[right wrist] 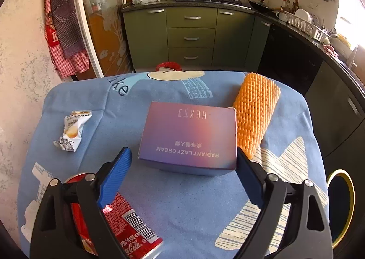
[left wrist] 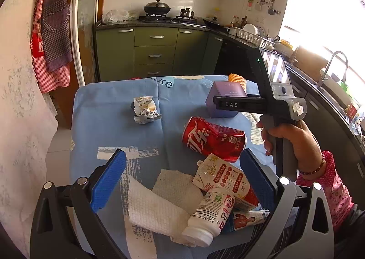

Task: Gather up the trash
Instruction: 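Grasp the purple cream box with the right tool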

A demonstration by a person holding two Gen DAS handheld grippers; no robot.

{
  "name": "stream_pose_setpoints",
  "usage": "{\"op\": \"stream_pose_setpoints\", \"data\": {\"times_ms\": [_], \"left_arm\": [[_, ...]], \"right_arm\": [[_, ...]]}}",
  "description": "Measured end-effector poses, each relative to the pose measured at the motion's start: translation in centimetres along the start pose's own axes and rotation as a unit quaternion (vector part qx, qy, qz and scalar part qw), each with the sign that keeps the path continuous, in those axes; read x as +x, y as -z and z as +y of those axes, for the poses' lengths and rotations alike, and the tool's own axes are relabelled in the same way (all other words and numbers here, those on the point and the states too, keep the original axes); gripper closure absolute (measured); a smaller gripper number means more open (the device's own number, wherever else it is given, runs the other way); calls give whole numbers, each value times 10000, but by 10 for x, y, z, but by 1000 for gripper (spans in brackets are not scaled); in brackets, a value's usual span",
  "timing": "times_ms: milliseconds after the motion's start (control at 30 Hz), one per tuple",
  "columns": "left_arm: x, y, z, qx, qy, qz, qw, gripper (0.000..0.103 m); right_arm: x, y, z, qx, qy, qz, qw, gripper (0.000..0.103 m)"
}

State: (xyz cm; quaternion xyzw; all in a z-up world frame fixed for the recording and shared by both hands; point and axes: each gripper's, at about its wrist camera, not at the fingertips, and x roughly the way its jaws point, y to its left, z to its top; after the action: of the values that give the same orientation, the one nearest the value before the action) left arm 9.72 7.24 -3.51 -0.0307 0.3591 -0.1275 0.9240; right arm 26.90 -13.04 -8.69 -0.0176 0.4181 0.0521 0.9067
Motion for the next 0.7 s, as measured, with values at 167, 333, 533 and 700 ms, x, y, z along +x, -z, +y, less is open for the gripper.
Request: {"op": "stream_pose_setpoints", "data": {"times_ms": [167,333,533,700], "left_arm": [[2,1,-1,8,-10,36,10000,5],[5,1,-5,48,-7,74,10000,5],[6,1,-11,117,0,85,9999,5],[5,0,-18,199,10,82,9998,5]], "right_arm": [[8,-2,-4,70,85,13,9999,28],[-1,0,-9,175,-4,-108,9998,29],[-26,6,-15,226,-206,-264,9992,29],[-53,15,-23,243,-357,-391,9983,29]]}}
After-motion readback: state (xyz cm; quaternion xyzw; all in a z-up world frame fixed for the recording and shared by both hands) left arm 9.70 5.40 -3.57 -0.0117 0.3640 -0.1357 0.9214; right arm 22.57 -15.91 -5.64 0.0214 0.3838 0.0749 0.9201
